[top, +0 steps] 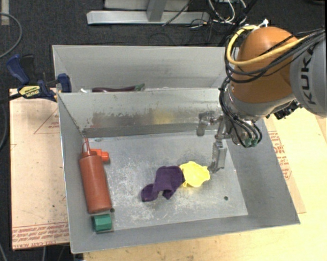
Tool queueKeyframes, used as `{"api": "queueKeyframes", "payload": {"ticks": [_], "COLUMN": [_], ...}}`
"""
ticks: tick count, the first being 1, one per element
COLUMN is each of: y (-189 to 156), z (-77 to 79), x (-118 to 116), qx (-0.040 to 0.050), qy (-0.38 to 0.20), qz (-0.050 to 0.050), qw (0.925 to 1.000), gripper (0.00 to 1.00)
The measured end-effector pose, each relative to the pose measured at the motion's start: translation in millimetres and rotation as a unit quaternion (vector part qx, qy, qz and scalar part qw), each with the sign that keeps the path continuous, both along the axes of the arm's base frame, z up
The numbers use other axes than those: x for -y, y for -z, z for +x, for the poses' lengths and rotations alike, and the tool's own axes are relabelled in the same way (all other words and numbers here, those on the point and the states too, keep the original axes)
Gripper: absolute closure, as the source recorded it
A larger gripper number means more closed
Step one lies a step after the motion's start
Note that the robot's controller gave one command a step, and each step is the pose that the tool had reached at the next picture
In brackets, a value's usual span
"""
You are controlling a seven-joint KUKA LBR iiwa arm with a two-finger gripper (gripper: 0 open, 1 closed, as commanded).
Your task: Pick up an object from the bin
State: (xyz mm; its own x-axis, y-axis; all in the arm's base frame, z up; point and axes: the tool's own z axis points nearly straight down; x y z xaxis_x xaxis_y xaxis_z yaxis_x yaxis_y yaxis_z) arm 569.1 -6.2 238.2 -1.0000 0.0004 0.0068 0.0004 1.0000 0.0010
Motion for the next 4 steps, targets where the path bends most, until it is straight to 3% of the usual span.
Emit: {"api": "queueKeyframes", "payload": {"ticks": [1,2,3,4], "y": [-5,36,92,108], "z": [0.9,8.6,-5.7,-3.3], "x": [0,-4,9,11], "qx": [0.0038,0.0071,0.0046,0.0017], "qy": [0.0,-0.002,-0.056,-0.074], "qz": [0.0,0.0,0.001,0.0], "qw": [1.0,1.0,0.9984,0.9972], "gripper": [0.0,0.0,0.0,0.0]}}
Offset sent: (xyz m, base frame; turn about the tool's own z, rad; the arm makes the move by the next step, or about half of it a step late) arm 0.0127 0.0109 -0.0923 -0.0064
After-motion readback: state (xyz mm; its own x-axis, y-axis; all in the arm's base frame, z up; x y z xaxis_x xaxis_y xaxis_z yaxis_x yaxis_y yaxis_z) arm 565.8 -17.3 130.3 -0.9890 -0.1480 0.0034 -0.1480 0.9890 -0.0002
